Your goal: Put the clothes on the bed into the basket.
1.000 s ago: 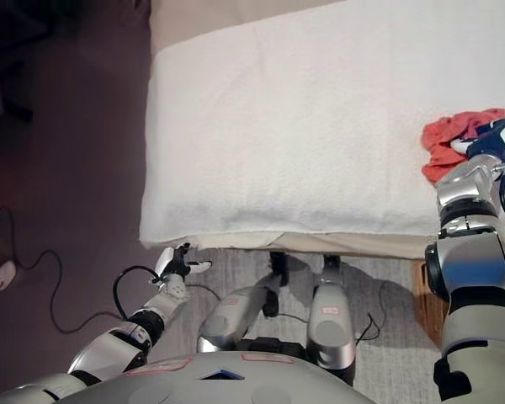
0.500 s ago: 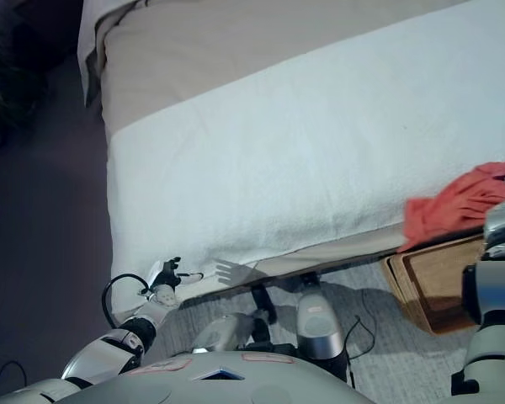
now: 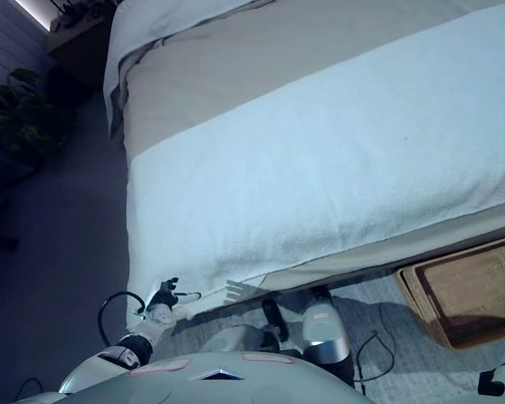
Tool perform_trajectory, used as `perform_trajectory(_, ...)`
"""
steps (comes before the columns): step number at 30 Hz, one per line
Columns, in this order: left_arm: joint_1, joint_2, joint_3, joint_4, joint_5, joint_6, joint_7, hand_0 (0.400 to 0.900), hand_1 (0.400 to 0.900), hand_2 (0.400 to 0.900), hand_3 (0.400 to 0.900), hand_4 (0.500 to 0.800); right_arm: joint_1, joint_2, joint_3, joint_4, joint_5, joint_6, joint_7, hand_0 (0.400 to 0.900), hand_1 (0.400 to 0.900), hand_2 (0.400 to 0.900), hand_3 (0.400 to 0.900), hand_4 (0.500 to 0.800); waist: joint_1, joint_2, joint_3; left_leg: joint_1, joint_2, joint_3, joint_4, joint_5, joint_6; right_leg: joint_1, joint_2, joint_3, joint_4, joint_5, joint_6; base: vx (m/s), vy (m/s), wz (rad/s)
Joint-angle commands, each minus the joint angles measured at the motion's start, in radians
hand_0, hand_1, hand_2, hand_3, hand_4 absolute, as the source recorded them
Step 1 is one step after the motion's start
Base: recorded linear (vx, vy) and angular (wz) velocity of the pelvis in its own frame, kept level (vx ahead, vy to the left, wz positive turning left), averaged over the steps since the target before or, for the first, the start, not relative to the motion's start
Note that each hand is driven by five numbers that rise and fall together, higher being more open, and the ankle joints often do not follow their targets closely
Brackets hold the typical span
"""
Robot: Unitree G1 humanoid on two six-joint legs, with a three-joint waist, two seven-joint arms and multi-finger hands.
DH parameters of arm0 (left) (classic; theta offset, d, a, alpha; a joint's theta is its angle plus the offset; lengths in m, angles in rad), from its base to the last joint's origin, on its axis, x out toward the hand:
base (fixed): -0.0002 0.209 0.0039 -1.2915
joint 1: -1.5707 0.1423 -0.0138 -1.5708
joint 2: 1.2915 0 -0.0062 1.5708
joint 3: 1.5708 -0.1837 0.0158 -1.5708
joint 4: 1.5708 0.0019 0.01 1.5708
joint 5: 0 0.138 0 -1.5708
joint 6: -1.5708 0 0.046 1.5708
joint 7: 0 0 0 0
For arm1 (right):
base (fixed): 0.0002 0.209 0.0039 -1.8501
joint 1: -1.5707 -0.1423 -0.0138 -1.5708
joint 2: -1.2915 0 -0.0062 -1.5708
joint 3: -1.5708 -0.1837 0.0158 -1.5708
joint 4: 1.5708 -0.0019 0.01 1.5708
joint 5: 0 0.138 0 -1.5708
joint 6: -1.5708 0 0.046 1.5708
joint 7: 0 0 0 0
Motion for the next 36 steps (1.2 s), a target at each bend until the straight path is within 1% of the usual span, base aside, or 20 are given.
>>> perform_trajectory(1, -0.021, 0.082, -0.003, 0.027, 0.021, -0.002, 0.018, 0.900, 0.900, 0.900, 0.900, 0.800, -0.114, -0.125, 0.156, 0.024, -0.076, -0.037, 0.001, 0.900, 0.900, 0.900, 0.900, 0.800, 0.013, -0.060, -0.048, 0.045, 0.104, -0.057, -0.006, 0.074, -0.108, 0.095, -0.023, -0.055, 0.004, -0.108, 0.058, 0.00, 0.000, 0.00)
perform_trajectory(5, -0.011, 0.079, -0.003, 0.026, 0.016, -0.002, 0.011, 0.900, 0.900, 0.900, 0.900, 0.800, -0.144, -0.124, 0.183, 0.035, -0.082, -0.033, -0.003, 0.900, 0.900, 0.900, 0.900, 0.800, 0.014, -0.056, -0.049, 0.047, 0.103, -0.059, -0.006, 0.077, -0.109, 0.098, -0.024, -0.060, 0.004, -0.107, 0.057, 0.00, -0.003, -0.01)
perform_trajectory(10, -0.003, 0.078, 0.001, 0.028, 0.011, 0.000, 0.014, 0.900, 0.900, 0.900, 0.900, 0.800, -0.141, -0.104, 0.182, 0.028, -0.080, -0.032, -0.011, 0.900, 0.900, 0.900, 0.900, 0.800, 0.016, -0.049, -0.051, 0.051, 0.102, -0.059, -0.006, 0.074, -0.109, 0.106, -0.028, -0.065, 0.004, -0.111, 0.057, 0.00, 0.000, 0.00)
perform_trajectory(13, -0.003, 0.078, -0.002, 0.026, 0.012, 0.000, 0.014, 0.900, 0.900, 0.900, 0.900, 0.800, -0.141, -0.104, 0.182, 0.038, -0.079, -0.029, -0.010, 0.900, 0.900, 0.900, 0.900, 0.800, 0.015, -0.045, -0.051, 0.054, 0.100, -0.062, -0.006, 0.069, -0.108, 0.110, -0.030, -0.068, 0.004, -0.113, 0.056, 0.00, 0.005, 0.03)
perform_trajectory(19, 0.001, 0.079, -0.009, 0.023, 0.010, 0.002, 0.013, 0.900, 0.900, 0.900, 0.900, 0.800, -0.170, -0.119, 0.179, 0.108, -0.081, 0.002, -0.003, 0.900, 0.900, 0.900, 0.900, 0.800, 0.014, -0.035, -0.060, 0.062, 0.094, -0.061, -0.006, 0.046, -0.104, 0.120, -0.039, -0.077, 0.004, -0.115, 0.060, 0.00, 0.014, 0.03)
perform_trajectory(22, 0.002, 0.076, -0.010, 0.013, 0.007, 0.001, 0.008, 0.900, 0.900, 0.900, 0.900, 0.800, -0.158, -0.098, 0.171, 0.098, -0.079, 0.002, -0.007, 0.900, 0.900, 0.900, 0.900, 0.800, 0.010, -0.032, -0.058, 0.063, 0.092, -0.059, -0.006, 0.037, -0.101, 0.119, -0.042, -0.077, 0.004, -0.112, 0.062, -0.02, 0.017, -0.04)
perform_trajectory(24, 0.003, 0.069, -0.004, 0.009, 0.004, 0.002, 0.011, 0.900, 0.900, 0.900, 0.900, 0.800, -0.093, -0.021, 0.151, 0.012, -0.076, -0.024, -0.014, 0.900, 0.900, 0.900, 0.900, 0.800, 0.004, -0.031, -0.051, 0.069, 0.090, -0.056, -0.006, 0.029, -0.096, 0.120, -0.042, -0.071, 0.004, -0.109, 0.065, -0.03, 0.028, -0.15)
perform_trajectory(25, 0.002, 0.065, 0.001, 0.008, 0.003, 0.002, 0.013, 0.900, 0.900, 0.900, 0.900, 0.800, -0.055, 0.020, 0.130, -0.057, -0.060, -0.045, -0.030, 0.900, 0.900, 0.900, 0.900, 0.800, 0.001, -0.032, -0.049, 0.070, 0.090, -0.052, -0.006, 0.027, -0.094, 0.118, -0.042, -0.066, 0.004, -0.107, 0.067, -0.03, 0.016, -0.23)
perform_trajectory(27, 0.002, 0.055, 0.021, -0.002, 0.000, 0.004, 0.020, 0.900, 0.900, 0.900, 0.900, 0.800, 0.067, 0.108, 0.082, -0.251, -0.047, -0.080, -0.052, 0.900, 0.900, 0.900, 0.900, 0.800, -0.009, -0.036, -0.046, 0.076, 0.090, -0.040, -0.006, 0.019, -0.089, 0.114, -0.038, -0.050, 0.004, -0.102, 0.068, -0.03, 0.011, -0.28)
perform_trajectory(28, 0.001, 0.055, 0.033, -0.008, -0.003, 0.006, 0.025, 0.900, 0.900, 0.900, 0.900, 0.800, 0.132, 0.139, 0.039, -0.334, -0.029, -0.094, -0.068, 0.900, 0.900, 0.900, 0.900, 0.800, -0.012, -0.038, -0.046, 0.080, 0.090, -0.036, -0.006, 0.015, -0.086, 0.113, -0.037, -0.043, 0.004, -0.100, 0.068, -0.02, 0.007, -0.27)
perform_trajectory(30, 0.000, 0.048, 0.050, -0.015, -0.004, 0.011, 0.032, 0.900, 0.900, 0.900, 0.900, 0.800, 0.243, 0.204, -0.004, -0.476, -0.027, -0.112, -0.076, 0.900, 0.900, 0.900, 0.900, 0.800, -0.015, -0.045, -0.051, 0.084, 0.091, -0.026, -0.006, 0.010, -0.082, 0.110, -0.033, -0.035, 0.004, -0.097, 0.066, -0.02, 0.004, -0.14)
perform_trajectory(32, 0.007, 0.042, 0.061, -0.024, -0.002, 0.012, 0.034, 0.900, 0.900, 0.900, 0.900, 0.800, 0.345, 0.258, -0.053, -0.578, -0.010, -0.136, -0.071, 0.900, 0.900, 0.900, 0.900, 0.800, -0.013, -0.054, -0.054, 0.091, 0.092, -0.028, -0.006, 0.006, -0.078, 0.117, -0.033, -0.036, 0.004, -0.098, 0.063, -0.01, 0.008, 0.04)
perform_trajectory(33, 0.015, 0.040, 0.070, -0.036, -0.005, 0.013, 0.035, 0.900, 0.900, 0.900, 0.900, 0.800, 0.403, 0.291, -0.068, -0.657, 0.000, -0.154, -0.060, 0.900, 0.900, 0.900, 0.900, 0.800, -0.014, -0.060, -0.053, 0.097, 0.092, -0.033, -0.006, 0.003, -0.076, 0.126, -0.033, -0.039, 0.004, -0.101, 0.062, -0.03, 0.013, 0.10)
perform_trajectory(35, 0.028, 0.039, 0.080, -0.052, 0.001, 0.015, 0.027, 0.900, 0.900, 0.900, 0.900, 0.800, 0.489, 0.347, -0.095, -0.685, 0.042, -0.178, -0.033, 0.900, 0.900, 0.900, 0.900, 0.800, -0.007, -0.074, -0.058, 0.097, 0.093, -0.041, -0.006, 0.004, -0.074, 0.130, -0.032, -0.049, 0.004, -0.100, 0.059, -0.04, 0.003, 0.18)
perform_trajectory(36, 0.031, 0.040, 0.084, -0.056, 0.001, 0.015, 0.023, 0.900, 0.900, 0.900, 0.900, 0.800, 0.519, 0.379, -0.084, -0.697, 0.059, -0.191, -0.005, 0.900, 0.900, 0.900, 0.900, 0.800, -0.002, -0.081, -0.058, 0.098, 0.094, -0.047, -0.006, 0.004, -0.073, 0.136, -0.032, -0.056, 0.004, -0.101, 0.058, -0.04, 0.010, 0.29)
